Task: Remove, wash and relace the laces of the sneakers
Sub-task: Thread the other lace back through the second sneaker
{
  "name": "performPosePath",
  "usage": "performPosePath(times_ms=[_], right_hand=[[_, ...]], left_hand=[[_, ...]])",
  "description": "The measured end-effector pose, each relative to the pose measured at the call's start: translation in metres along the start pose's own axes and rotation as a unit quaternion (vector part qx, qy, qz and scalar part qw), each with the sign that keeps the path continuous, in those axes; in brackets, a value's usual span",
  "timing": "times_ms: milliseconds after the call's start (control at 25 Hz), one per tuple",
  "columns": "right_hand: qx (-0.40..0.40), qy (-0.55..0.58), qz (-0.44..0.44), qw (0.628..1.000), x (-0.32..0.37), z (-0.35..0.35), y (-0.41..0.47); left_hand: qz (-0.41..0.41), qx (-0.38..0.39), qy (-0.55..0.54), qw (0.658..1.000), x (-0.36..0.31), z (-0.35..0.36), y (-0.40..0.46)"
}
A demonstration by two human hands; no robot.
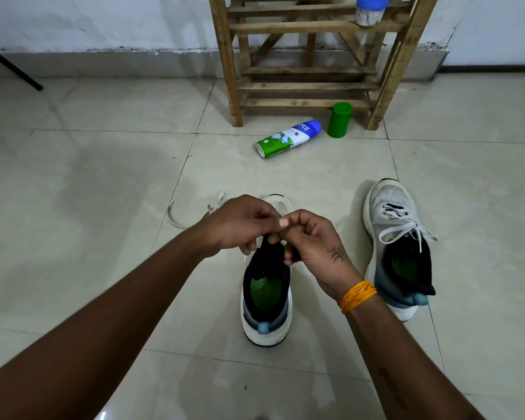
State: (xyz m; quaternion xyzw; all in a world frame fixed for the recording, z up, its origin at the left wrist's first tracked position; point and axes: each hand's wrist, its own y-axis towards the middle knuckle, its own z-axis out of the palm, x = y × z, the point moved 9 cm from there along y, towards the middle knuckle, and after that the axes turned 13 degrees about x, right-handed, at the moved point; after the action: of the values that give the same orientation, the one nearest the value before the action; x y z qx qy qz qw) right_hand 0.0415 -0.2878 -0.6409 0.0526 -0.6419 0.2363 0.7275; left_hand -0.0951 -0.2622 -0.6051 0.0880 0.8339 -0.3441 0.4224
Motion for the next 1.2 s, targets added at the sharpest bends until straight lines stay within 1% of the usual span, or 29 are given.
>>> performPosePath(times_ms=[40,160,200,400,440,520,600,680,920,1000,1080,1120,1200], right_hand=[[-0.002,0.003,0.000,1.000,0.000,0.001,0.001],[-0.043,0.030,0.004,0.999,-0.005,-0.009,-0.001],[-0.060,0.033,0.003,0.998,-0.007,-0.013,-0.001],[-0.132,-0.001,-0.009,0.991,-0.011,-0.029,-0.004],[-0.139,-0.016,-0.010,0.990,-0.011,-0.031,-0.004],[-0.130,-0.036,-0.007,0.991,-0.011,-0.030,-0.003],[-0.119,-0.046,-0.004,0.992,-0.011,-0.028,-0.003],[-0.130,-0.052,-0.008,0.990,-0.010,-0.029,-0.005],[-0.228,-0.041,-0.005,0.973,-0.015,-0.044,-0.015],[-0.219,-0.049,-0.005,0.974,-0.014,-0.044,-0.014],[-0.195,-0.055,-0.006,0.979,-0.009,-0.040,-0.011],[-0.184,-0.061,-0.006,0.981,-0.006,-0.036,-0.008],[-0.165,-0.084,-0.006,0.983,0.002,-0.031,-0.002]], left_hand=[[0.009,0.005,-0.003,1.000,-0.003,0.002,0.000],[-0.009,-0.101,0.017,0.995,0.013,-0.032,-0.006],[-0.019,-0.122,0.020,0.992,0.021,-0.039,-0.008],[-0.042,-0.153,0.040,0.986,0.033,-0.037,-0.006],[-0.044,-0.157,0.043,0.986,0.033,-0.037,-0.006],[-0.047,-0.170,0.041,0.983,0.034,-0.040,-0.007],[-0.057,-0.176,0.031,0.982,0.037,-0.044,-0.007],[-0.063,-0.178,0.034,0.981,0.039,-0.045,-0.008],[-0.063,-0.187,0.046,0.979,0.043,-0.045,-0.007],[-0.054,-0.186,0.084,0.978,0.038,-0.045,-0.007],[-0.016,-0.186,0.135,0.973,0.019,-0.038,-0.008],[0.009,-0.180,0.140,0.973,0.009,-0.033,-0.006],[0.053,-0.152,0.115,0.980,-0.010,-0.019,0.001]])
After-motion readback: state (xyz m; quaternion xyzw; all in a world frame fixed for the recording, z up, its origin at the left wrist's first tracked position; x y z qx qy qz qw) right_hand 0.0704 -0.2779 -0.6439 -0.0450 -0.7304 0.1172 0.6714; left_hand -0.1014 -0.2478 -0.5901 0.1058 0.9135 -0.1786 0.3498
